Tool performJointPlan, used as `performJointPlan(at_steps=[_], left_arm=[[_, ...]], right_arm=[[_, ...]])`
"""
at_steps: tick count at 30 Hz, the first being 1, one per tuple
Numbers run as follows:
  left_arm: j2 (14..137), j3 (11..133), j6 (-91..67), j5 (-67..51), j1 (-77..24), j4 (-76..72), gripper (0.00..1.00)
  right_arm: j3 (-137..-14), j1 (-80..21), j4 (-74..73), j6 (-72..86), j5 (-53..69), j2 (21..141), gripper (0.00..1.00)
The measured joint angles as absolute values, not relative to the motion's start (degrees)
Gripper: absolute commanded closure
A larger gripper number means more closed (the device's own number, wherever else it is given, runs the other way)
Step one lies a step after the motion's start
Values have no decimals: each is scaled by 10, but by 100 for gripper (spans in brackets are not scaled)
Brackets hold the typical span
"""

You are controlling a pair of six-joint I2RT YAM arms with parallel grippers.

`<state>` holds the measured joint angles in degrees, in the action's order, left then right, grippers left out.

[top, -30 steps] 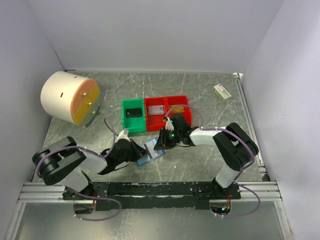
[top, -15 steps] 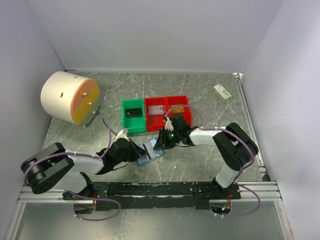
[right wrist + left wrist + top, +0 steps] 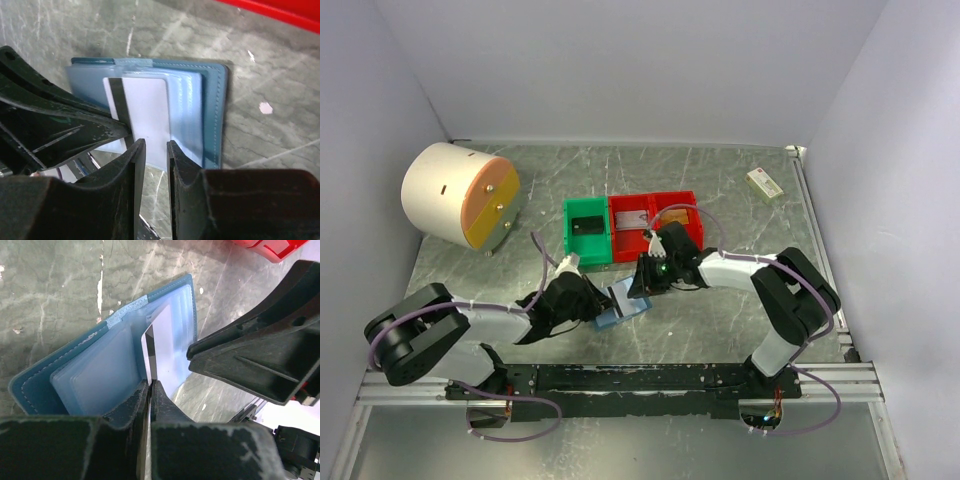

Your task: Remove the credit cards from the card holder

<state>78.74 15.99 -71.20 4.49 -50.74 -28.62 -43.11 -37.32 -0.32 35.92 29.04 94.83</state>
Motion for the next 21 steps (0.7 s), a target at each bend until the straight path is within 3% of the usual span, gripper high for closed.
performJointPlan(at_steps=[21], left_arm=[[755, 170, -703, 53, -507, -234, 90]], right_arm=[[-481, -398, -19, 361, 241, 993, 78]])
